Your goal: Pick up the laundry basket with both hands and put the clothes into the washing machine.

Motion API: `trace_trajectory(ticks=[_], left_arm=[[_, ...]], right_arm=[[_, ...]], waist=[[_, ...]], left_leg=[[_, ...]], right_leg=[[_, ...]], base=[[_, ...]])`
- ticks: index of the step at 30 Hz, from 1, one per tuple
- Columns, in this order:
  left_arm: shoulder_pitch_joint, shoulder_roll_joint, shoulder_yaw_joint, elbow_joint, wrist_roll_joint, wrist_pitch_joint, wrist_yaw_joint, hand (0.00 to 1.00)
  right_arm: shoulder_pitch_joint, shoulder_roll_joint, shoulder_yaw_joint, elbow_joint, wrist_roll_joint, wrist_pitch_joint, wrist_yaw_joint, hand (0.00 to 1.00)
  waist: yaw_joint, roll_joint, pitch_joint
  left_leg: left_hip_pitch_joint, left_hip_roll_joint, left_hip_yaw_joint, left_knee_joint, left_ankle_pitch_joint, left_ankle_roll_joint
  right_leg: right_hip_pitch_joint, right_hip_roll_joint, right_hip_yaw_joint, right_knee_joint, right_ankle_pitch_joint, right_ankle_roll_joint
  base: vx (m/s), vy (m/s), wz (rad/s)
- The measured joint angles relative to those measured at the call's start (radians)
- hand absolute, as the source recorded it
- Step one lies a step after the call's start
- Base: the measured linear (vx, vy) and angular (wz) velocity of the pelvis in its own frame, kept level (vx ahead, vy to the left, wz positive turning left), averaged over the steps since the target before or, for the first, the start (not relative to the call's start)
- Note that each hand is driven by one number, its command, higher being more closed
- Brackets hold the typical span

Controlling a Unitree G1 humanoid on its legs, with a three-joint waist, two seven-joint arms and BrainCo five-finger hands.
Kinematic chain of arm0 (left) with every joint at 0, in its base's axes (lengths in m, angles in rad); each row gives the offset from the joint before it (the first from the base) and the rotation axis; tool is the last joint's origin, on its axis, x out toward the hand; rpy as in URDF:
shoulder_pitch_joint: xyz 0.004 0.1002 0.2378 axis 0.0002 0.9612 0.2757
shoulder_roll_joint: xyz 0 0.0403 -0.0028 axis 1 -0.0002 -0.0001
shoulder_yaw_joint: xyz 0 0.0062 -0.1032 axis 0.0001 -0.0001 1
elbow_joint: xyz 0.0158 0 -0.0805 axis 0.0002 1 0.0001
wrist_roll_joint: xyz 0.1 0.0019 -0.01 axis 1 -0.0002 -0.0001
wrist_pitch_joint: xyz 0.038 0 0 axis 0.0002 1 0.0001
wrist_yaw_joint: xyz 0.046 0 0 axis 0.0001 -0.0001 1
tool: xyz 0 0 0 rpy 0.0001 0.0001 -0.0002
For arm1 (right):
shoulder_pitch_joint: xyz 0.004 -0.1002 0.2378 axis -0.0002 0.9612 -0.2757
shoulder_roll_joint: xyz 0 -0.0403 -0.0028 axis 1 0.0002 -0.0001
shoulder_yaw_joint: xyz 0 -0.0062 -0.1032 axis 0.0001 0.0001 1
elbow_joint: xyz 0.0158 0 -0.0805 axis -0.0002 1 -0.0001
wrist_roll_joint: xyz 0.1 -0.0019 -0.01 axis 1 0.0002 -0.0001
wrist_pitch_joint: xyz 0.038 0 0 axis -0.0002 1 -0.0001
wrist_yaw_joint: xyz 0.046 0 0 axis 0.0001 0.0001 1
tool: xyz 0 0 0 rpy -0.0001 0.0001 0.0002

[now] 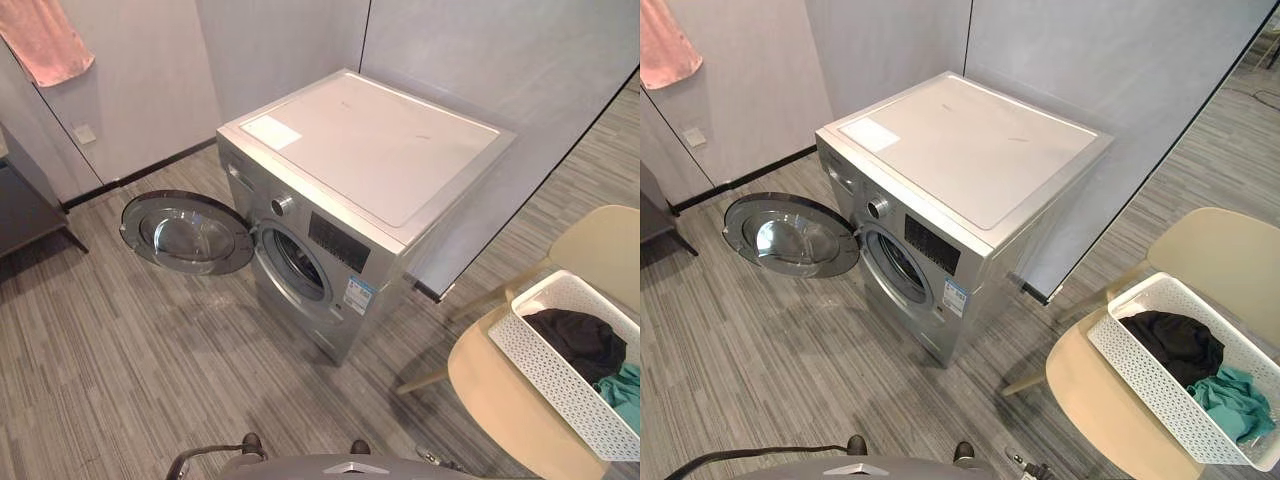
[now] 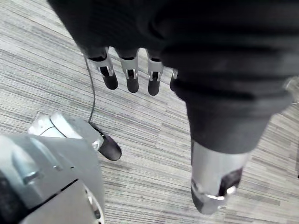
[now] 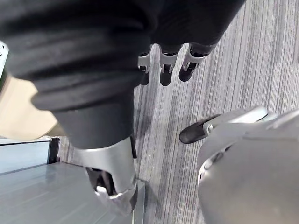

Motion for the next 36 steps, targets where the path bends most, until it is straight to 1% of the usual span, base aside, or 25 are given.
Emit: trace_trajectory(ticks=[1,3,4,5,6,9,10,11,12,14,15,19,20,22,23,24,26,28,29,30,31,32,33,34,36], left_arm=[[0.001,0.000,-0.001,-0.001,0.007,0.002,-0.009,0.00],[-0.010,-0.002,-0.007,-0.004,0.010,0.006,-0.011,0.00],[-0.018,-0.007,-0.027,-0.006,0.011,0.007,-0.011,0.00],[-0.033,-0.016,-0.053,-0.005,0.010,0.009,-0.011,0.00],[-0.033,-0.020,-0.068,-0.005,0.010,0.010,-0.012,0.00],[-0.070,-0.038,-0.105,-0.019,0.009,0.010,-0.031,0.00],[-0.077,-0.041,-0.111,-0.032,0.009,0.006,-0.033,0.00],[-0.078,-0.043,-0.111,-0.034,0.009,0.001,-0.033,0.00],[-0.071,-0.047,-0.111,-0.032,0.011,-0.004,-0.035,0.00],[-0.065,-0.048,-0.099,-0.022,0.032,-0.002,-0.041,0.00],[-0.061,-0.048,-0.084,-0.026,0.063,-0.003,-0.054,0.00],[-0.093,0.003,-0.102,-0.044,0.275,-0.005,-0.059,0.00],[-0.114,0.010,-0.113,-0.045,0.308,-0.003,-0.059,0.00],[-0.160,0.001,-0.143,-0.065,0.331,-0.002,-0.060,0.00],[-0.179,-0.008,-0.166,-0.090,0.339,-0.002,-0.060,0.00],[-0.215,-0.019,-0.209,-0.110,0.351,-0.002,-0.059,0.00],[-0.244,-0.046,-0.221,-0.122,0.349,-0.004,-0.059,0.00],[-0.252,-0.053,-0.241,-0.118,0.346,-0.006,-0.059,0.00],[-0.256,-0.049,-0.260,-0.112,0.347,-0.005,-0.055,0.00],[-0.266,-0.058,-0.267,-0.109,0.348,-0.005,-0.052,0.00],[-0.281,-0.054,-0.308,-0.111,0.350,-0.009,-0.046,0.00],[-0.280,-0.024,-0.353,-0.111,0.355,-0.007,-0.044,0.00],[-0.267,-0.007,-0.355,-0.108,0.360,-0.007,-0.044,0.00],[-0.263,0.011,-0.343,-0.072,0.371,-0.004,-0.041,0.00],[-0.245,0.022,-0.308,-0.019,0.373,0.002,-0.029,0.00]], right_arm=[[-0.003,0.008,0.017,0.000,0.001,-0.001,0.000,0.00],[-0.024,0.012,0.062,0.002,0.001,-0.001,0.002,0.00],[-0.031,0.006,0.082,0.002,0.001,-0.002,0.003,0.00],[-0.032,-0.005,0.082,0.002,-0.001,-0.002,0.003,0.00],[-0.028,-0.013,0.080,0.002,-0.002,-0.002,0.003,0.00],[-0.024,-0.042,0.029,0.006,0.007,0.000,-0.002,0.00],[-0.036,-0.051,0.004,0.009,0.069,-0.002,-0.004,0.00],[-0.046,-0.048,-0.011,0.009,0.089,-0.002,-0.005,0.00],[-0.074,-0.053,-0.031,0.015,0.131,-0.005,-0.011,0.00],[-0.102,-0.015,-0.044,0.000,0.164,-0.010,-0.009,0.00],[-0.099,0.010,-0.040,-0.005,0.165,-0.010,-0.008,0.00],[-0.021,0.057,0.075,-0.101,0.167,-0.011,0.014,0.00],[-0.009,0.059,0.079,-0.121,0.165,-0.011,0.016,0.00],[-0.001,0.072,0.060,-0.127,0.164,-0.023,0.017,0.00],[0.002,0.067,0.034,-0.125,0.159,-0.024,0.015,0.00],[0.020,0.076,0.002,-0.118,0.157,-0.011,0.012,0.00],[0.054,0.088,-0.077,-0.117,0.150,0.000,0.011,0.00],[0.068,0.094,-0.129,-0.086,0.130,0.000,0.009,0.00],[0.039,0.092,-0.161,-0.054,0.127,0.000,0.005,0.00],[0.018,0.082,-0.192,-0.042,0.131,0.003,-0.001,0.00],[0.000,0.071,-0.208,-0.037,0.135,0.011,-0.013,0.00],[0.002,0.071,-0.206,-0.022,0.135,0.013,-0.022,0.00],[0.001,0.078,-0.205,-0.009,0.135,0.015,-0.024,0.00],[-0.026,0.078,-0.205,-0.002,0.148,0.017,-0.024,0.00],[-0.054,0.072,-0.178,0.001,0.158,0.015,-0.025,0.00]], waist=[[0.001,0.013,0.002],[0.002,0.000,0.000],[0.006,0.026,0.016],[0.010,0.026,0.021],[0.011,0.030,0.026],[0.014,0.055,0.032],[0.016,0.061,0.035],[0.021,0.063,0.036],[0.044,0.070,0.037],[0.049,0.055,0.053],[0.044,0.030,0.058],[0.019,-0.017,0.057],[0.015,-0.021,0.058],[0.020,-0.014,0.063],[0.023,-0.021,0.070],[0.022,-0.029,0.094],[0.002,-0.039,0.101],[-0.015,-0.042,0.094],[-0.006,-0.022,0.062],[-0.004,0.013,0.074],[-0.024,-0.007,0.079],[-0.027,-0.036,0.073],[-0.018,-0.056,0.066],[-0.011,-0.044,0.066],[-0.017,-0.011,0.060]], left_leg=[[0.001,0.006,0.010,0.006,-0.006,-0.002],[-0.031,0.031,0.025,0.102,-0.062,-0.002],[-0.083,0.057,0.027,0.227,-0.129,0.010],[-0.098,0.074,0.024,0.319,-0.163,0.034],[-0.099,0.074,0.022,0.345,-0.163,0.029],[-0.084,0.032,-0.014,0.366,-0.153,0.012],[-0.095,0.014,-0.050,0.379,-0.162,0.010],[-0.095,0.001,-0.085,0.377,-0.178,0.014],[-0.071,-0.026,-0.178,0.339,-0.233,0.019],[-0.019,-0.029,-0.128,0.324,-0.251,0.018],[-0.002,-0.027,-0.082,0.323,-0.265,0.020],[-0.003,-0.013,0.034,0.322,-0.292,0.020],[-0.021,0.002,0.072,0.348,-0.301,0.015],[-0.053,0.061,0.156,0.383,-0.295,0.012],[-0.052,0.071,0.195,0.385,-0.292,0.013],[-0.016,0.070,0.239,0.384,-0.292,0.013],[0.050,0.079,0.269,0.390,-0.292,0.013],[0.089,0.066,0.269,0.349,-0.284,0.028],[0.085,0.072,0.265,0.301,-0.268,0.048],[0.084,0.095,0.265,0.278,-0.258,0.034],[0.084,0.072,0.281,0.269,-0.243,-0.012],[0.100,0.044,0.293,0.241,-0.234,-0.041],[0.107,0.040,0.309,0.239,-0.237,-0.060],[0.117,0.067,0.327,0.240,-0.230,-0.076],[0.138,0.143,0.327,0.243,-0.187,-0.079]], right_leg=[[-0.003,0.013,0.016,0.001,-0.002,-0.002],[-0.005,0.024,0.032,0.008,-0.017,-0.012],[-0.002,0.034,0.052,0.017,-0.027,-0.018],[0.020,0.041,0.052,0.020,-0.027,-0.018],[0.023,0.039,0.051,0.024,-0.027,-0.018],[0.023,0.014,0.074,0.066,-0.041,-0.008],[0.006,0.003,0.102,0.086,-0.034,0.006],[-0.004,0.001,0.124,0.092,-0.032,0.009],[-0.030,0.009,0.185,0.099,-0.021,0.020],[-0.028,0.011,0.260,0.095,-0.009,0.016],[-0.022,0.009,0.289,0.088,-0.005,0.013],[-0.114,0.016,0.338,0.125,-0.003,0.003],[-0.157,0.030,0.329,0.154,0.023,0.017],[-0.231,0.053,0.213,0.163,0.095,-0.032],[-0.259,0.038,0.089,0.214,0.062,-0.062],[-0.252,-0.006,-0.045,0.289,-0.010,-0.093],[-0.236,-0.020,-0.096,0.367,-0.055,-0.091],[-0.206,0.021,-0.064,0.328,-0.040,-0.070],[-0.194,0.046,-0.040,0.209,-0.052,-0.015],[-0.221,0.032,-0.093,0.285,-0.076,-0.097],[-0.292,-0.105,-0.172,0.563,-0.201,-0.127],[-0.267,-0.220,-0.209,0.556,-0.213,-0.046],[-0.257,-0.241,-0.195,0.507,-0.202,0.031],[-0.250,-0.195,-0.170,0.473,-0.190,0.048],[-0.191,-0.079,-0.160,0.352,-0.141,0.005]], base=[[0.03,-0.038,-0.16],[0.05,-0.042,-0.23],[0.03,-0.015,-0.25],[0.01,-0.002,-0.20],[0.03,0.024,0.04],[0.08,0.046,0.03],[0.08,0.064,-0.39],[0.06,0.106,-0.96],[0.05,0.159,-1.33],[0.03,0.184,-1.27],[-0.01,0.110,-0.82],[0.01,0.055,-0.84],[0.04,0.028,-1.22],[0.05,-0.006,-1.26],[0.04,-0.063,-1.24],[0.03,-0.105,-1.08],[0.02,-0.152,-0.62],[0.02,-0.131,-0.61],[0.03,-0.156,-0.97],[0.04,-0.146,-0.65],[0.08,-0.135,-0.23],[0.08,-0.131,-0.21],[0.06,-0.254,-0.65],[0.02,-0.315,-0.80],[0.04,-0.333,-0.86]])
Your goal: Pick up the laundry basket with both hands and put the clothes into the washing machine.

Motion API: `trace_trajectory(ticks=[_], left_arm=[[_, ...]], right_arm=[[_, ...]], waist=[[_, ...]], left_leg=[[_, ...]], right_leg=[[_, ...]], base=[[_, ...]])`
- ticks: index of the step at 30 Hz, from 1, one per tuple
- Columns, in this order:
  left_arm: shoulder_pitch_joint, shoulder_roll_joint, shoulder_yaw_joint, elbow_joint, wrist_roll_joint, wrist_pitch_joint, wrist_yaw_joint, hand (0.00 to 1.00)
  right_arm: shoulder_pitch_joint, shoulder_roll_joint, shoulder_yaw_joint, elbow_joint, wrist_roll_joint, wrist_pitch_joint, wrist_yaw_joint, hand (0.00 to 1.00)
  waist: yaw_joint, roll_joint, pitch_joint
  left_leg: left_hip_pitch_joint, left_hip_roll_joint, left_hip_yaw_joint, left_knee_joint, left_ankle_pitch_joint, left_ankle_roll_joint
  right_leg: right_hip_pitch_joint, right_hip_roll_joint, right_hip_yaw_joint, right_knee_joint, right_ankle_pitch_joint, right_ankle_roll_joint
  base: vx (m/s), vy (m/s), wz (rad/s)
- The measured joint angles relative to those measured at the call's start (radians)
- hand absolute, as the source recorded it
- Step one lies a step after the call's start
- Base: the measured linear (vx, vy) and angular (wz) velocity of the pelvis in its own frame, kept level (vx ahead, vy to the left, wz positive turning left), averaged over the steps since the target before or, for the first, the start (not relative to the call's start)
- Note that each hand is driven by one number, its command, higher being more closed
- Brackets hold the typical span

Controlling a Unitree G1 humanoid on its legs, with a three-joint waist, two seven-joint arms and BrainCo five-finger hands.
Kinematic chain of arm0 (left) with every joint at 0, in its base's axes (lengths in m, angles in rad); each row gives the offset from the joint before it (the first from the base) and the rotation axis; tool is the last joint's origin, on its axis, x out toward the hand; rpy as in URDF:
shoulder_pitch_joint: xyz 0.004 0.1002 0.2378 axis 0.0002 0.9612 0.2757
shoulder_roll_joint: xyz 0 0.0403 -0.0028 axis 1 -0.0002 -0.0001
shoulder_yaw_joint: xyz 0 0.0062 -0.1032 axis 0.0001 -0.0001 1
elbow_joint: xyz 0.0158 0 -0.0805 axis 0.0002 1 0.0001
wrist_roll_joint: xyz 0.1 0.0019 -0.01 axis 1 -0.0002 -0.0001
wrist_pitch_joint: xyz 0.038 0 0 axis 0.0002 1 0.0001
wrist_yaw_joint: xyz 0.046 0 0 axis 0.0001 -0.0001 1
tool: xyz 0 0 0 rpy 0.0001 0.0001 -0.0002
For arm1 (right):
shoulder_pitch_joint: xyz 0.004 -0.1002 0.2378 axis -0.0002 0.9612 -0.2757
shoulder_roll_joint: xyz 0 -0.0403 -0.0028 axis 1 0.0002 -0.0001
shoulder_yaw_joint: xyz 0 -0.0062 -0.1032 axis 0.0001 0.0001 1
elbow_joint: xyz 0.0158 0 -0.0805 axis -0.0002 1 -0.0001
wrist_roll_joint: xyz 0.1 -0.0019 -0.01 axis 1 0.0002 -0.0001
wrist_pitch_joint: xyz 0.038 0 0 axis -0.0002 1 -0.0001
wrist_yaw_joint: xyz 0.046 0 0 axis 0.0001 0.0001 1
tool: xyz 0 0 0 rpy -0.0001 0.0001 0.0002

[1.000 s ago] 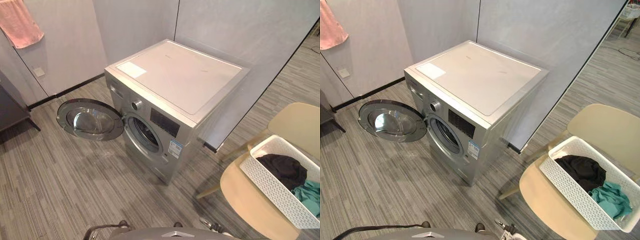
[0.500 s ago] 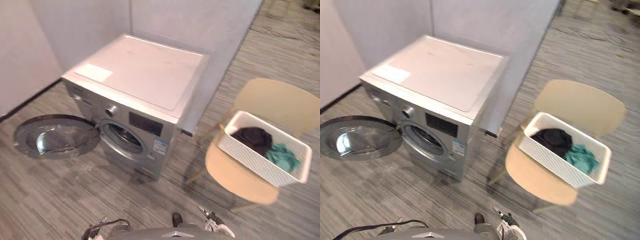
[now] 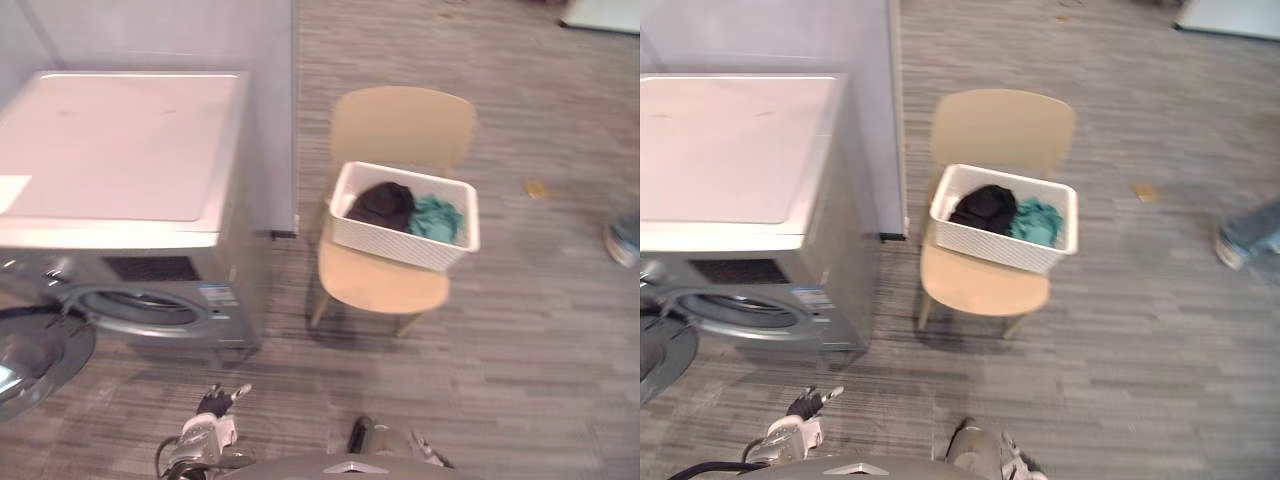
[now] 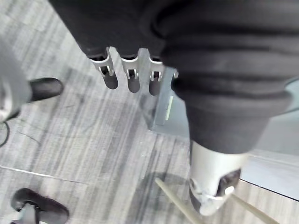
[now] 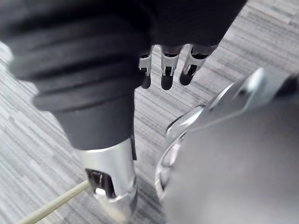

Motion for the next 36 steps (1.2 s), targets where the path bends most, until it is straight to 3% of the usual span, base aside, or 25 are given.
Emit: trace_trajectory(ticks=[1,5,6,7,8,9,10,11,13,14,16,17,19,21,23,24,25,27,29,31,33,35,36], left_arm=[[0.016,0.000,0.024,0.008,0.018,0.000,0.000,0.00],[0.035,-0.003,0.060,0.016,0.058,0.013,0.001,0.00],[0.038,-0.001,0.078,0.011,0.062,0.012,0.002,0.00],[0.038,0.007,0.091,-0.007,0.063,0.006,0.012,0.00],[0.038,0.006,0.092,-0.007,0.063,0.003,0.016,0.00],[0.037,-0.007,0.090,-0.024,0.057,-0.001,0.020,0.00],[0.040,-0.020,0.086,-0.026,0.051,-0.004,0.020,0.00],[0.047,-0.024,0.079,-0.028,0.043,-0.006,0.021,0.00],[0.053,-0.021,0.073,-0.036,0.034,-0.006,0.020,0.00],[0.055,-0.019,0.075,-0.036,0.033,-0.006,0.019,0.00],[0.056,-0.013,0.097,-0.036,0.038,-0.008,0.019,0.00],[0.052,-0.019,0.127,-0.045,0.039,-0.008,0.018,0.00],[0.055,-0.011,0.156,-0.043,0.059,-0.005,0.022,0.00],[0.062,-0.005,0.160,-0.016,0.093,-0.002,0.024,0.00],[0.079,0.006,0.148,-0.016,0.096,-0.003,0.027,0.00],[0.080,0.014,0.144,-0.015,0.096,-0.003,0.027,0.00],[0.080,0.025,0.147,-0.015,0.097,-0.003,0.029,0.00],[0.079,0.032,0.149,-0.016,0.102,-0.003,0.033,0.00],[0.067,0.024,0.145,-0.020,0.104,-0.003,0.037,0.00],[0.033,-0.001,0.140,-0.027,0.103,-0.005,0.043,0.00],[0.025,-0.019,0.108,-0.036,0.104,-0.010,0.043,0.00],[0.037,0.002,0.092,-0.052,0.112,-0.014,0.042,0.00],[0.045,0.014,0.094,-0.055,0.113,-0.014,0.042,0.00]], right_arm=[[-0.014,-0.011,0.040,-0.002,0.008,-0.005,0.001,0.00],[-0.026,-0.024,0.223,-0.019,0.007,-0.026,0.005,0.00],[-0.026,-0.024,0.268,-0.038,0.006,-0.033,0.006,0.00],[-0.026,-0.023,0.302,-0.046,0.006,-0.045,0.006,0.00],[-0.026,-0.023,0.308,-0.047,0.006,-0.046,0.006,0.00],[-0.025,-0.038,0.317,-0.048,0.006,-0.050,0.005,0.00],[-0.023,-0.054,0.329,-0.043,0.006,-0.050,0.006,0.00],[-0.023,-0.063,0.331,-0.040,0.005,-0.049,0.007,0.00],[-0.024,-0.065,0.336,-0.041,-0.005,-0.049,0.017,0.00],[-0.026,-0.066,0.335,-0.040,-0.014,-0.047,0.023,0.00],[-0.029,-0.051,0.337,-0.039,-0.045,-0.041,0.028,0.00],[-0.052,-0.055,0.335,-0.028,-0.055,-0.040,0.027,0.00],[-0.069,-0.056,0.324,-0.001,-0.082,-0.040,0.026,0.00],[-0.056,-0.042,0.313,-0.008,-0.081,-0.045,0.028,0.00],[-0.022,-0.031,0.308,-0.043,-0.081,-0.049,0.045,0.00],[-0.017,-0.029,0.308,-0.042,-0.082,-0.050,0.047,0.00],[-0.006,-0.025,0.303,-0.037,-0.082,-0.047,0.047,0.00],[0.022,-0.020,0.274,-0.036,-0.079,-0.047,0.046,0.00],[0.031,-0.023,0.226,-0.035,-0.078,-0.047,0.044,0.00],[0.039,-0.011,0.135,-0.034,-0.066,-0.043,0.041,0.00],[0.052,0.012,0.059,-0.031,-0.023,-0.042,0.034,0.00],[0.070,0.038,0.007,-0.008,0.010,-0.039,0.025,0.00],[0.084,0.046,-0.018,0.003,0.017,-0.037,0.018,0.00]], waist=[[0.005,0.008,-0.004],[0.005,-0.010,-0.015],[0.005,-0.011,-0.006],[0.011,-0.021,0.010],[0.012,-0.026,0.014],[0.014,-0.013,0.021],[0.019,-0.006,0.026],[0.026,0.001,0.027],[0.042,0.008,0.026],[0.055,0.005,0.028],[0.067,-0.015,0.012],[0.070,-0.013,0.027],[0.078,-0.011,0.035],[0.071,-0.011,0.035],[0.060,-0.022,0.031],[0.052,-0.023,0.033],[0.045,-0.046,0.036],[0.042,-0.061,0.039],[0.033,-0.058,0.038],[0.031,-0.055,0.039],[0.031,-0.054,0.037],[0.024,-0.100,0.008],[0.024,-0.121,-0.010]], left_leg=[[0.017,0.032,0.000,0.003,0.013,-0.003],[-0.035,0.124,-0.013,0.195,0.048,0.001],[-0.093,0.173,-0.046,0.346,0.069,0.073],[-0.162,0.194,-0.120,0.497,0.088,0.179],[-0.187,0.189,-0.150,0.538,0.069,0.185],[-0.264,0.105,-0.274,0.617,-0.022,0.133],[-0.292,0.022,-0.340,0.607,-0.071,0.081],[-0.316,-0.050,-0.379,0.563,-0.107,0.063],[-0.333,-0.170,-0.372,0.331,-0.121,0.080],[-0.329,-0.209,-0.359,0.206,-0.066,0.167],[-0.303,-0.252,-0.356,0.129,-0.047,0.185],[-0.313,-0.252,-0.354,0.168,-0.058,0.223],[-0.291,-0.251,-0.327,0.192,-0.088,0.229],[-0.224,-0.266,-0.314,0.148,-0.098,0.235],[-0.156,-0.283,-0.292,0.095,-0.104,0.243],[-0.149,-0.288,-0.291,0.094,-0.108,0.245],[-0.109,-0.296,-0.293,0.084,-0.111,0.245],[-0.060,-0.289,-0.304,0.066,-0.109,0.244],[-0.056,-0.268,-0.320,0.059,-0.105,0.233],[-0.062,-0.241,-0.360,0.046,-0.097,0.202],[-0.064,-0.197,-0.381,0.044,-0.099,0.155],[-0.056,-0.195,-0.398,0.015,-0.101,0.106],[-0.049,-0.200,-0.413,-0.008,-0.100,0.082]], right_leg=[[0.022,0.047,0.013,-0.030,0.008,-0.016],[0.041,0.114,0.043,-0.068,0.005,-0.058],[0.071,0.133,0.056,-0.092,0.006,-0.069],[0.107,0.135,0.062,-0.118,0.000,-0.081],[0.118,0.136,0.064,-0.125,0.000,-0.081],[0.157,0.134,0.066,-0.154,0.003,-0.086],[0.175,0.127,0.069,-0.165,0.005,-0.085],[0.183,0.123,0.076,-0.175,0.006,-0.085],[0.196,0.123,0.090,-0.212,0.016,-0.081],[0.204,0.121,0.103,-0.229,0.018,-0.075],[0.204,0.101,0.123,-0.280,0.037,-0.050],[0.209,0.099,0.129,-0.276,0.048,-0.032],[0.210,0.087,0.152,-0.227,0.027,-0.018],[0.182,0.059,0.159,-0.073,-0.020,-0.014],[0.027,0.009,0.198,0.317,-0.044,0.013],[-0.010,-0.003,0.209,0.397,-0.038,0.021],[-0.056,-0.020,0.216,0.538,-0.034,0.027],[-0.081,-0.038,0.197,0.616,-0.065,0.016],[-0.090,-0.078,0.157,0.564,-0.094,0.003],[-0.097,-0.126,0.149,0.387,-0.086,-0.005],[-0.061,-0.127,0.163,0.124,0.003,-0.005],[-0.049,-0.139,0.192,-0.001,0.219,0.016],[-0.037,-0.144,0.183,-0.013,0.191,0.084]], base=[[0.06,-0.272,-0.69],[0.04,-0.232,-0.41],[0.01,-0.156,-0.26],[0.00,-0.144,-0.19],[0.01,-0.110,-0.03],[0.06,-0.045,0.01],[0.08,-0.013,-0.05],[0.08,0.039,-0.23],[0.10,0.081,-0.26],[0.12,0.077,-0.21],[0.17,0.077,-0.10],[0.19,0.108,-0.08],[0.21,0.157,-0.30],[0.14,0.102,-0.25],[0.13,0.101,-0.09],[0.18,0.059,0.15],[0.16,-0.021,0.17],[0.21,-0.088,0.20],[0.14,-0.125,0.32],[0.18,-0.216,0.37],[0.17,-0.368,0.23],[0.15,-0.369,0.12],[0.15,-0.486,0.02]])
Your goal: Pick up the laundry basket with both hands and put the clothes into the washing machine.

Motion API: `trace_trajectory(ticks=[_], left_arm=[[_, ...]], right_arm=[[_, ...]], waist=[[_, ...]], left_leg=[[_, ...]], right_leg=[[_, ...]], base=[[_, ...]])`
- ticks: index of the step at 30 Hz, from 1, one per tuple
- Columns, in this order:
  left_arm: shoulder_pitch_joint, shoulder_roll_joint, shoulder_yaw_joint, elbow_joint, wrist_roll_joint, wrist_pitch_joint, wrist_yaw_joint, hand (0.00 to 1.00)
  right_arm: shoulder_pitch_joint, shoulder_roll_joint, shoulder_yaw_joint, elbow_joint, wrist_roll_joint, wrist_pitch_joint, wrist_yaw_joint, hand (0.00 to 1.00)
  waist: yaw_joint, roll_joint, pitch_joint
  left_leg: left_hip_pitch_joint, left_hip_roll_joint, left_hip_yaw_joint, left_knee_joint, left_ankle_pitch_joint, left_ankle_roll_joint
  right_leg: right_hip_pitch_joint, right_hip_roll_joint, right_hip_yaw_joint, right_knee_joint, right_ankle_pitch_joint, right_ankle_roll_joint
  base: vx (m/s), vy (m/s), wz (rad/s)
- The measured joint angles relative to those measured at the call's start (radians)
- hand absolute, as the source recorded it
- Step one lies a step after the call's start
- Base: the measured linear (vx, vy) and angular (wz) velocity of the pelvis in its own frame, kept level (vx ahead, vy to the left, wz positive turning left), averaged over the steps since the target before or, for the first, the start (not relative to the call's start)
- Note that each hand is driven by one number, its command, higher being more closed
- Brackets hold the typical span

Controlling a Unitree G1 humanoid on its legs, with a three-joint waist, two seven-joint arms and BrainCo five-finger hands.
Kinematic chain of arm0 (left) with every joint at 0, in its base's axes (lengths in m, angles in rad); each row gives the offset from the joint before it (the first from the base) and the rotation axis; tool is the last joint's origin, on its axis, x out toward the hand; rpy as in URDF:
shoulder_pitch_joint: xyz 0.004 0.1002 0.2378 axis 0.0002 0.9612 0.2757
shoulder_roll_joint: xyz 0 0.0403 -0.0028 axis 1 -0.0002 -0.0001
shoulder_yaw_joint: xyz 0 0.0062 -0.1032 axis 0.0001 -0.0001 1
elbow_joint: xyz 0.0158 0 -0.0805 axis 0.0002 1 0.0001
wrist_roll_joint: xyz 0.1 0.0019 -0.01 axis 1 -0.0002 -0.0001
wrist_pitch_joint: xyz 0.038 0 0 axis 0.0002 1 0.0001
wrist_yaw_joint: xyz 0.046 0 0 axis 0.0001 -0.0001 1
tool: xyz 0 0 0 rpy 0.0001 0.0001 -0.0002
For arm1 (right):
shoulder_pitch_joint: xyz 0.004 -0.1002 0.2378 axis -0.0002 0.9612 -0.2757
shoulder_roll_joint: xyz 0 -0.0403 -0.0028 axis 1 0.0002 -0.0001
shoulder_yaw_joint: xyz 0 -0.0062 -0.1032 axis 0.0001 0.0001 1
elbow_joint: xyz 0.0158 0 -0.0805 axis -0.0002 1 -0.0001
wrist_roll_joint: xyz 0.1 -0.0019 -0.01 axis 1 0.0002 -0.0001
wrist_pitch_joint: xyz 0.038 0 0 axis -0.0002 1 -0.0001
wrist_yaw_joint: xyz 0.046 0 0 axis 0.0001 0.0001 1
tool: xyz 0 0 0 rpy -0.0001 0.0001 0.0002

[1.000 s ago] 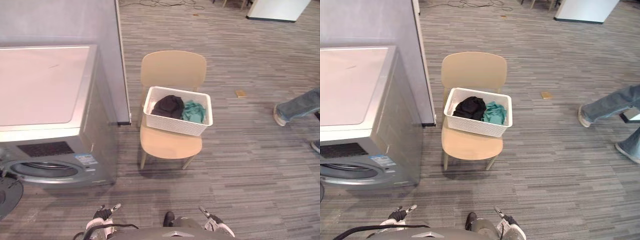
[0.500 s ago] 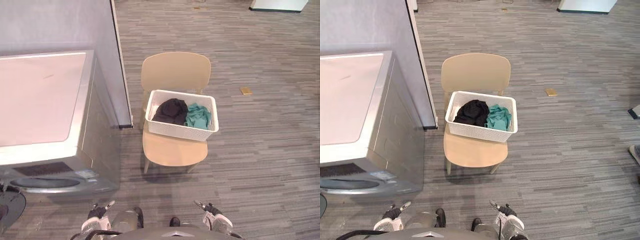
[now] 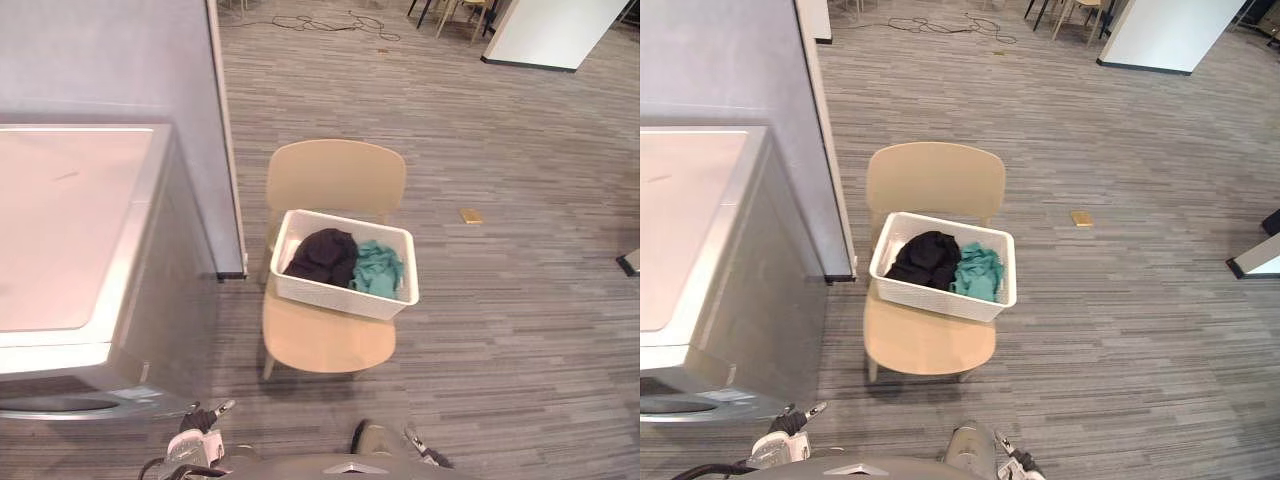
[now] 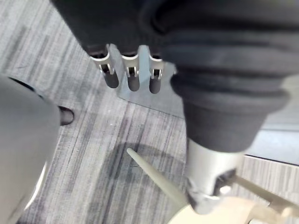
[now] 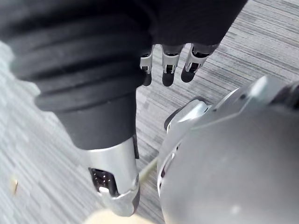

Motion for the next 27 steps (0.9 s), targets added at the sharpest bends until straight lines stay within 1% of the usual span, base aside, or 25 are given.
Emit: trace_trajectory(ticks=[1,2,3,4,5,6,7,8,9,10,11,12,13,14,15,16,17,18,19,21,22,23,24,25,27], left_arm=[[0.011,-0.020,0.008,0.002,0.002,-0.002,0.000,0.00],[0.013,-0.051,0.018,0.007,0.002,-0.004,-0.002,0.00],[0.014,-0.064,0.025,0.013,0.002,-0.004,-0.002,0.00],[0.021,-0.074,0.034,0.020,0.002,-0.004,-0.002,0.00],[0.034,-0.075,0.053,0.022,0.002,-0.004,-0.001,0.00],[0.040,-0.073,0.057,0.021,0.002,-0.005,-0.001,0.00],[0.053,-0.068,0.059,0.021,0.022,-0.003,0.001,0.00],[0.055,-0.062,0.064,0.019,0.044,-0.001,0.004,0.00],[0.053,-0.056,0.064,0.015,0.054,-0.001,0.008,0.00],[0.053,-0.041,0.061,0.007,0.063,0.000,0.018,0.00],[0.048,-0.021,0.056,0.002,0.071,0.000,0.026,0.00],[0.044,-0.013,0.055,-0.003,0.078,0.000,0.027,0.00],[0.036,0.011,0.053,-0.009,0.084,-0.001,0.029,0.00],[0.027,0.022,0.053,-0.010,0.087,-0.001,0.035,0.00],[0.009,0.038,0.048,-0.011,0.093,0.000,0.046,0.00],[-0.011,0.042,0.035,-0.019,0.103,-0.001,0.048,0.00],[-0.019,0.042,0.023,-0.031,0.105,-0.002,0.049,0.00],[-0.043,0.039,-0.010,-0.053,0.114,-0.010,0.054,0.00],[-0.067,0.035,-0.050,-0.078,0.119,-0.016,0.066,0.00],[-0.088,0.023,-0.089,-0.120,0.119,-0.026,0.074,0.00],[-0.093,0.012,-0.109,-0.163,0.115,-0.038,0.089,0.00],[-0.097,0.013,-0.117,-0.181,0.108,-0.045,0.096,0.00],[-0.105,0.014,-0.131,-0.192,0.097,-0.049,0.102,0.00],[-0.108,0.014,-0.144,-0.212,0.095,-0.054,0.108,0.00],[-0.108,0.014,-0.148,-0.238,0.077,-0.060,0.114,0.00]], right_arm=[[-0.007,-0.013,-0.003,-0.009,0.001,0.001,-0.014,0.00],[-0.004,-0.035,0.035,-0.058,0.001,0.003,-0.023,0.00],[0.007,-0.042,0.061,-0.111,0.001,0.003,-0.024,0.00],[0.023,-0.047,0.096,-0.211,-0.002,0.004,-0.026,0.00],[0.033,-0.047,0.136,-0.386,-0.043,0.010,-0.045,0.00],[0.039,-0.048,0.163,-0.493,-0.060,0.012,-0.052,0.00],[0.040,-0.059,0.201,-0.699,-0.143,0.004,-0.084,0.00],[0.023,-0.085,0.227,-0.845,-0.237,-0.016,-0.114,0.00],[-0.001,-0.092,0.235,-0.895,-0.283,-0.027,-0.131,0.00],[-0.054,-0.118,0.253,-0.965,-0.368,-0.035,-0.157,0.00],[-0.105,-0.144,0.295,-1.036,-0.459,-0.034,-0.186,0.00],[-0.124,-0.154,0.327,-1.070,-0.500,-0.035,-0.196,0.00],[-0.168,-0.172,0.410,-1.119,-0.597,-0.047,-0.198,0.00],[-0.193,-0.184,0.458,-1.134,-0.618,-0.055,-0.200,0.00],[-0.255,-0.207,0.556,-1.146,-0.654,-0.070,-0.197,0.00],[-0.336,-0.228,0.650,-1.131,-0.685,-0.077,-0.188,0.00],[-0.388,-0.236,0.697,-1.107,-0.692,-0.085,-0.182,0.00],[-0.504,-0.248,0.781,-1.041,-0.715,-0.093,-0.171,0.00],[-0.615,-0.255,0.842,-0.973,-0.749,-0.092,-0.168,0.00],[-0.747,-0.265,0.897,-0.880,-0.786,-0.088,-0.167,0.00],[-0.845,-0.269,0.916,-0.801,-0.815,-0.077,-0.167,0.00],[-0.886,-0.279,0.916,-0.768,-0.845,-0.063,-0.167,0.00],[-0.921,-0.308,0.921,-0.739,-0.882,-0.048,-0.168,0.00],[-0.971,-0.361,0.935,-0.695,-0.907,-0.037,-0.169,0.00],[-1.040,-0.422,0.940,-0.628,-0.963,-0.009,-0.170,0.00]], waist=[[0.003,0.022,-0.019],[-0.003,0.061,-0.019],[-0.007,0.085,-0.027],[-0.013,0.107,-0.038],[-0.019,0.112,-0.041],[-0.019,0.112,-0.042],[-0.022,0.112,-0.042],[-0.019,0.106,-0.043],[-0.016,0.101,-0.040],[-0.008,0.088,-0.032],[-0.002,0.067,-0.014],[-0.002,0.056,-0.004],[0.003,0.040,0.015],[0.006,0.027,0.027],[0.015,0.013,0.063],[0.025,0.011,0.093],[0.033,0.013,0.112],[0.050,0.016,0.149],[0.068,0.026,0.182],[0.092,0.045,0.235],[0.099,0.055,0.281],[0.101,0.054,0.307],[0.102,0.056,0.327],[0.103,0.053,0.352],[0.105,0.050,0.368]], left_leg=[[0.007,0.044,-0.009,-0.030,0.004,-0.030],[0.004,0.082,-0.040,-0.050,0.012,-0.041],[-0.001,0.097,-0.063,-0.057,0.017,-0.048],[-0.009,0.114,-0.086,-0.065,0.028,-0.061],[-0.013,0.125,-0.097,-0.066,0.045,-0.072],[-0.016,0.128,-0.104,-0.065,0.051,-0.071],[-0.031,0.136,-0.115,-0.064,0.054,-0.074],[-0.054,0.143,-0.120,-0.068,0.054,-0.075],[-0.065,0.144,-0.126,-0.069,0.056,-0.077],[-0.083,0.144,-0.135,-0.068,0.061,-0.084],[-0.108,0.144,-0.144,-0.064,0.062,-0.086],[-0.121,0.144,-0.149,-0.064,0.063,-0.088],[-0.153,0.141,-0.162,-0.062,0.069,-0.092],[-0.165,0.140,-0.167,-0.061,0.074,-0.093],[-0.173,0.139,-0.175,-0.059,0.081,-0.096],[-0.194,0.138,-0.195,-0.049,0.083,-0.097],[-0.203,0.136,-0.202,-0.042,0.084,-0.097],[-0.219,0.132,-0.215,-0.030,0.089,-0.098],[-0.252,0.126,-0.230,-0.026,0.101,-0.100],[-0.285,0.119,-0.242,-0.029,0.118,-0.102],[-0.307,0.118,-0.255,-0.029,0.132,-0.103],[-0.310,0.118,-0.264,-0.029,0.134,-0.104],[-0.318,0.118,-0.274,-0.028,0.135,-0.105],[-0.325,0.114,-0.279,-0.027,0.139,-0.104],[-0.348,0.108,-0.280,-0.027,0.143,-0.102]], right_leg=[[0.029,0.041,-0.015,-0.053,-0.063,0.005],[0.037,0.087,-0.039,-0.084,-0.057,-0.011],[0.038,0.105,-0.048,-0.094,-0.055,-0.020],[0.038,0.122,-0.062,-0.103,-0.055,-0.029],[0.039,0.139,-0.067,-0.104,-0.059,-0.037],[0.039,0.144,-0.069,-0.107,-0.059,-0.038],[0.039,0.153,-0.076,-0.122,-0.053,-0.045],[0.035,0.158,-0.090,-0.143,-0.041,-0.049],[0.033,0.160,-0.095,-0.153,-0.034,-0.049],[0.031,0.162,-0.100,-0.179,-0.014,-0.053],[0.028,0.162,-0.114,-0.203,0.004,-0.054],[0.024,0.163,-0.120,-0.213,0.013,-0.056],[-0.001,0.162,-0.122,-0.221,0.027,-0.059],[-0.007,0.162,-0.124,-0.226,0.033,-0.061],[-0.003,0.162,-0.134,-0.236,0.043,-0.065],[-0.004,0.160,-0.149,-0.241,0.049,-0.068],[-0.006,0.158,-0.154,-0.241,0.052,-0.070],[-0.017,0.155,-0.161,-0.241,0.060,-0.073],[-0.039,0.149,-0.172,-0.241,0.070,-0.076],[-0.065,0.144,-0.177,-0.243,0.083,-0.083],[-0.077,0.142,-0.190,-0.243,0.089,-0.088],[-0.077,0.143,-0.197,-0.242,0.089,-0.089],[-0.078,0.142,-0.202,-0.241,0.090,-0.089],[-0.082,0.137,-0.205,-0.240,0.091,-0.090],[-0.105,0.131,-0.203,-0.239,0.098,-0.091]], base=[[0.16,-0.532,-0.06],[0.14,-0.484,-0.08],[0.12,-0.289,-0.01],[0.11,-0.232,0.06],[0.09,-0.174,0.06],[0.05,-0.152,0.11],[0.01,-0.077,0.21],[0.00,-0.078,0.28],[-0.02,-0.011,0.24],[-0.06,-0.004,0.21],[-0.08,0.000,0.20],[-0.11,0.008,0.18],[-0.09,0.007,0.09],[-0.09,-0.001,0.12],[-0.11,-0.021,0.25],[-0.09,-0.019,0.31],[-0.12,-0.019,0.29],[-0.11,-0.012,0.27],[-0.14,-0.015,0.24],[-0.11,-0.021,0.20],[-0.09,-0.031,0.20],[-0.09,-0.038,0.24],[-0.04,-0.009,0.20],[-0.04,0.003,0.15],[-0.04,0.021,0.03]])
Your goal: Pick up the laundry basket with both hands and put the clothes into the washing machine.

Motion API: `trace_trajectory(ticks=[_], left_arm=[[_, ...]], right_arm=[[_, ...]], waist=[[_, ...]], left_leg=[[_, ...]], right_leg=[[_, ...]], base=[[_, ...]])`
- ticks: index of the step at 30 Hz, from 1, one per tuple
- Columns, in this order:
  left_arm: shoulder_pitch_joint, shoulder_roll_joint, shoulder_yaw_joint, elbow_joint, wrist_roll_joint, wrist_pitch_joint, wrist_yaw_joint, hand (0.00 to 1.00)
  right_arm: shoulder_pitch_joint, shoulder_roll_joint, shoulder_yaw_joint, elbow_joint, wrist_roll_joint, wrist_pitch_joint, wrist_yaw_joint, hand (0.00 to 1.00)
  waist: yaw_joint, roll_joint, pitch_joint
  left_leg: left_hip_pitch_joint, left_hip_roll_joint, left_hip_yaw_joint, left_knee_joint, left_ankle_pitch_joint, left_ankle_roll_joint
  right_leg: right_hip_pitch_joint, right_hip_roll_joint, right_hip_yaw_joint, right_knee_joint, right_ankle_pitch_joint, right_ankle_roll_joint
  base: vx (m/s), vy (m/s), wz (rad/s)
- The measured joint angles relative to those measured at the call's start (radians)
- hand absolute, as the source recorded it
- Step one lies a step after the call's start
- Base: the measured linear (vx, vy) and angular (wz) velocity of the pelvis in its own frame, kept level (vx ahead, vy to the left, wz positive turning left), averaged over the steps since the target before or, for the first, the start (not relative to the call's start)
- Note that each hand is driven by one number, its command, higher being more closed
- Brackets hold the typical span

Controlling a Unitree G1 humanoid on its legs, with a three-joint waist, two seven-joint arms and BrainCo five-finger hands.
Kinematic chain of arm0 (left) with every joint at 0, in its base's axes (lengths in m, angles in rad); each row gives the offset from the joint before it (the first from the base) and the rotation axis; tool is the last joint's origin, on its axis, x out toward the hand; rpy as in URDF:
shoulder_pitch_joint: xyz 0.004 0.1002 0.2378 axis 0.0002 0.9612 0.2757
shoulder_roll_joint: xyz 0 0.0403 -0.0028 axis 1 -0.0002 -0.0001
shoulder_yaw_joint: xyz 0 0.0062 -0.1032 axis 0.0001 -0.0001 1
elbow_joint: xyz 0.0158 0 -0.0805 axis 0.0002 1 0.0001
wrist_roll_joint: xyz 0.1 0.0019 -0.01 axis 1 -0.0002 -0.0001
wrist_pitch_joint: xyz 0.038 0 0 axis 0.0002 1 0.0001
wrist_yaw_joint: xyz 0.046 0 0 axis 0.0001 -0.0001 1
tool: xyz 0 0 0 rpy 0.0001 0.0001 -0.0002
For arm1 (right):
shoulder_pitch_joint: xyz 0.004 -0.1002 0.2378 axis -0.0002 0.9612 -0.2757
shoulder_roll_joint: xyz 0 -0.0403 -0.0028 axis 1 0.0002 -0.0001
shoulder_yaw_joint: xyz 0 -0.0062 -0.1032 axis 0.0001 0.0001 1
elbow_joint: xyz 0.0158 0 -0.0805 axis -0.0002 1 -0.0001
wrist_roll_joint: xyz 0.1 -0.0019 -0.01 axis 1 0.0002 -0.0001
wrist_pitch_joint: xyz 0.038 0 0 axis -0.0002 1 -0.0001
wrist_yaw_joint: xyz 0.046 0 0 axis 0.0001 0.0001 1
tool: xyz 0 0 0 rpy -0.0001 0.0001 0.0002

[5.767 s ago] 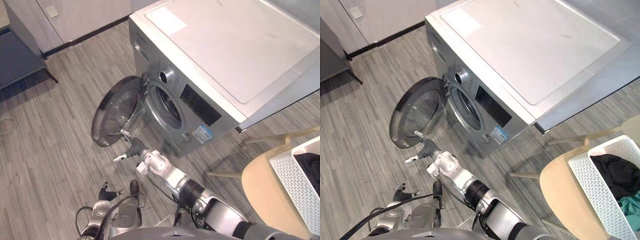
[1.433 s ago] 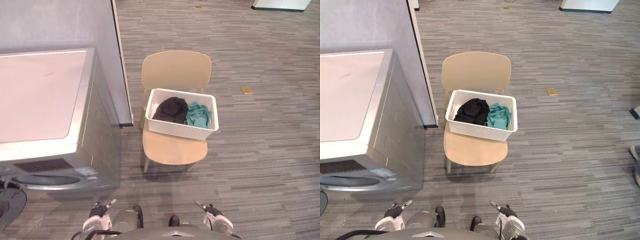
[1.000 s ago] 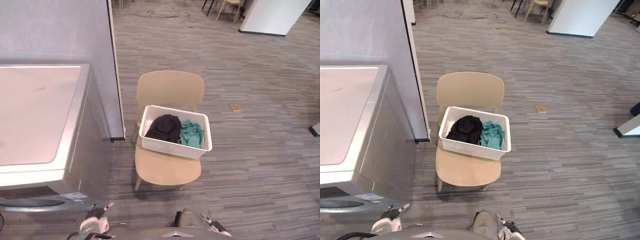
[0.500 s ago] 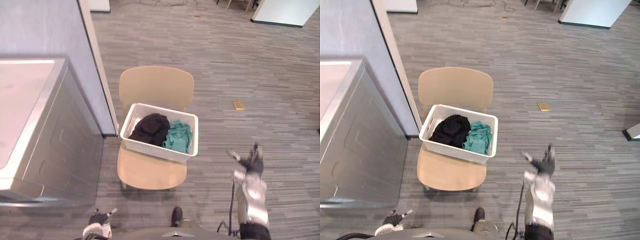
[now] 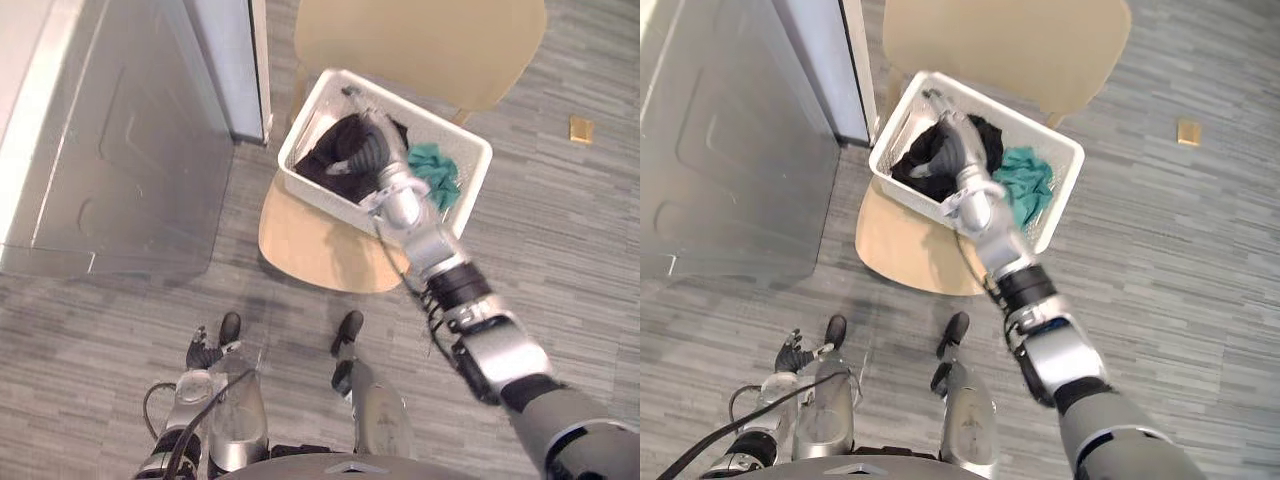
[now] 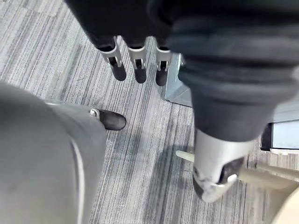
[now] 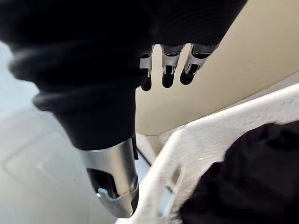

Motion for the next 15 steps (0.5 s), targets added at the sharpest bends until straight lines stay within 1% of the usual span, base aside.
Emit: trace_trajectory(ticks=[1,4,5,8,10,13,15], left_arm=[[0.000,0.004,-0.002,-0.010,0.000,0.000,0.004,0.00],[0.000,0.014,-0.002,-0.018,-0.001,0.001,0.023,0.00],[-0.001,0.017,-0.003,-0.019,-0.001,0.000,0.024,0.00],[-0.002,0.028,-0.003,-0.028,-0.001,-0.001,0.032,0.00],[-0.004,0.030,-0.003,-0.027,-0.006,-0.003,0.039,0.00],[-0.003,0.031,-0.004,-0.027,-0.022,-0.004,0.040,0.00],[-0.002,0.034,-0.006,-0.027,-0.030,-0.007,0.040,0.00]], right_arm=[[-0.045,-0.028,0.000,0.050,-0.044,0.019,0.000,0.00],[-0.132,-0.070,0.001,0.198,-0.063,0.046,0.000,0.00],[-0.143,-0.096,0.001,0.227,-0.064,0.052,0.000,0.00],[-0.161,-0.143,-0.001,0.265,-0.069,0.053,0.000,0.00],[-0.183,-0.157,-0.012,0.309,-0.068,0.054,-0.001,0.00],[-0.190,-0.171,-0.035,0.320,-0.056,0.058,-0.002,0.00],[-0.190,-0.176,-0.035,0.320,-0.037,0.058,-0.002,0.00]], waist=[[-0.001,0.001,0.006],[0.001,0.002,0.015],[0.007,0.002,0.016],[0.011,0.007,0.019],[0.015,0.018,0.027],[0.020,0.036,0.038],[0.022,0.037,0.038]], left_leg=[[-0.015,-0.003,0.000,0.000,0.004,0.001],[-0.029,-0.003,-0.002,0.001,0.008,0.001],[-0.031,-0.003,-0.001,0.001,0.008,0.001],[-0.046,-0.003,-0.005,0.011,0.008,0.001],[-0.050,-0.003,-0.011,0.014,0.008,0.001],[-0.059,-0.003,-0.015,0.015,0.008,0.001],[-0.072,-0.003,-0.014,0.016,0.010,0.000]], right_leg=[[-0.014,-0.002,0.001,-0.002,0.005,-0.002],[-0.027,-0.001,0.001,-0.002,0.006,-0.003],[-0.030,-0.001,0.003,-0.002,0.006,-0.003],[-0.038,-0.001,0.002,-0.002,0.007,-0.004],[-0.038,-0.001,0.000,-0.002,0.008,-0.004],[-0.044,0.000,0.000,-0.002,0.008,-0.006],[-0.061,0.000,0.002,0.001,0.011,-0.008]], base=[[-0.04,0.017,-0.04],[0.00,0.000,0.00],[0.01,0.001,-0.03],[0.00,0.004,0.02],[0.00,0.006,0.05],[-0.01,0.002,0.01],[-0.01,0.005,-0.02]])
